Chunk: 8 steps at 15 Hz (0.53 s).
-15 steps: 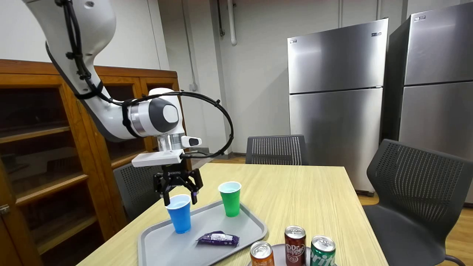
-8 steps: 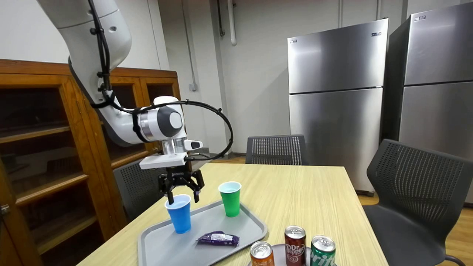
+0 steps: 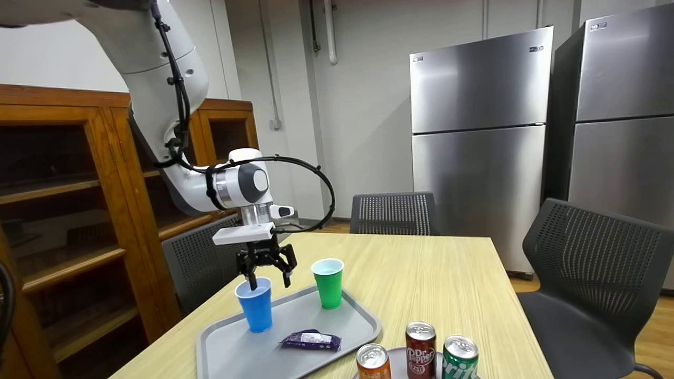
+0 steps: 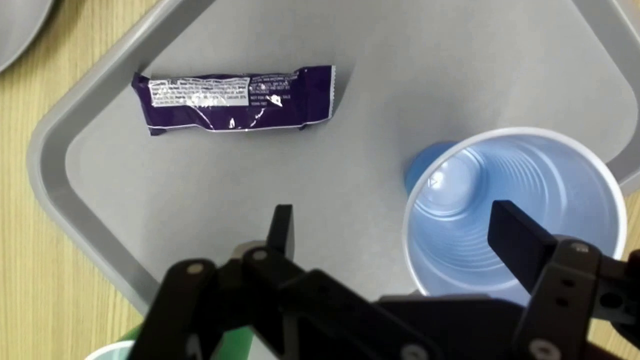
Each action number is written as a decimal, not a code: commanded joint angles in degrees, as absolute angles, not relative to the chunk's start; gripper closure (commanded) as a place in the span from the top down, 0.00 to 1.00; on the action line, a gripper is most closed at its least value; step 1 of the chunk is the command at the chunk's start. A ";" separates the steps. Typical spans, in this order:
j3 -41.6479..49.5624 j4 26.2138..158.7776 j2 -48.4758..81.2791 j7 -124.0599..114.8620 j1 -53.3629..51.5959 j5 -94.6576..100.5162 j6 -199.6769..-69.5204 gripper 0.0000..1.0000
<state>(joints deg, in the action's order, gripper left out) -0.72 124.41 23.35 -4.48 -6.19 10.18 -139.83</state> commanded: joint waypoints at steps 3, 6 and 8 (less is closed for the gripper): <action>-0.21 119.72 27.37 -6.03 -6.88 10.26 -139.33 0.75; -0.06 119.60 27.56 -5.99 -6.89 10.28 -139.37 0.59; -0.09 120.27 26.88 -5.71 -6.86 10.27 -139.01 0.42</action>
